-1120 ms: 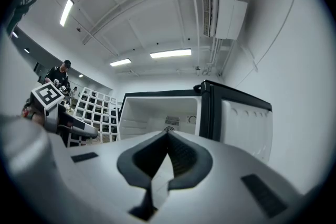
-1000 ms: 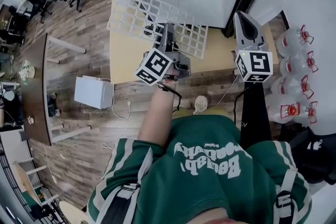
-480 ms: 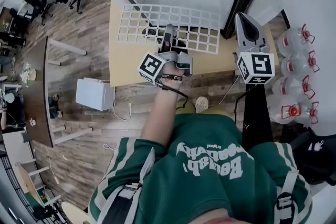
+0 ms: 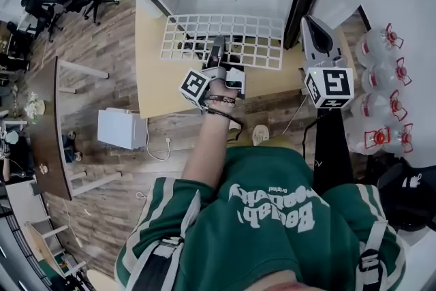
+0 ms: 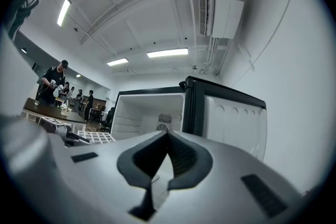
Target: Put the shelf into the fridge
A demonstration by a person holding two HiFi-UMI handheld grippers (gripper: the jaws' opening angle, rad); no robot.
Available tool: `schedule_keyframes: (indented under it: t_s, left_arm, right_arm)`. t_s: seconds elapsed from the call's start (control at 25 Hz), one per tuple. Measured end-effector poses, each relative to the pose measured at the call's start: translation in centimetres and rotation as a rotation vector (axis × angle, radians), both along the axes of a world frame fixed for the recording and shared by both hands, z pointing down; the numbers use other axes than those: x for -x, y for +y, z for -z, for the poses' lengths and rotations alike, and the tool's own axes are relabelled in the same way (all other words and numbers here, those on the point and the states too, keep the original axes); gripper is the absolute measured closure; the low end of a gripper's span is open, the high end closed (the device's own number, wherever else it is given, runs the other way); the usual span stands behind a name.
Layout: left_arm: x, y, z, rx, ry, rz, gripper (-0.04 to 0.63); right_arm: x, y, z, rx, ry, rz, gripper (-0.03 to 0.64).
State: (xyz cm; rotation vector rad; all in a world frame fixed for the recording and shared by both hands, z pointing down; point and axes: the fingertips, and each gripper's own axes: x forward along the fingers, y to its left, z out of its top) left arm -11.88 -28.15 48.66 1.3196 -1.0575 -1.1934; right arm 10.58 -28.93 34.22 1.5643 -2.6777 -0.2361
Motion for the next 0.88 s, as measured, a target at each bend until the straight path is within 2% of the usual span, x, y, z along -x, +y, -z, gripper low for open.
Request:
schedule_keyframes:
  t_s: [0.52, 0.88]
  left_arm:
    - [-0.9, -1.1, -1.9, 0.032, 0.053, -0.047, 0.568]
    - [-0.7, -2.5, -1.5, -0.001, 0.081, -0.04, 0.568]
  right_arm:
    - [-0.4, 0.0, -0.7, 0.012, 0.028, -0.029, 0.614]
    - [-0.6, -0.3, -0.5, 0.008, 0.046, -0.044, 0.614]
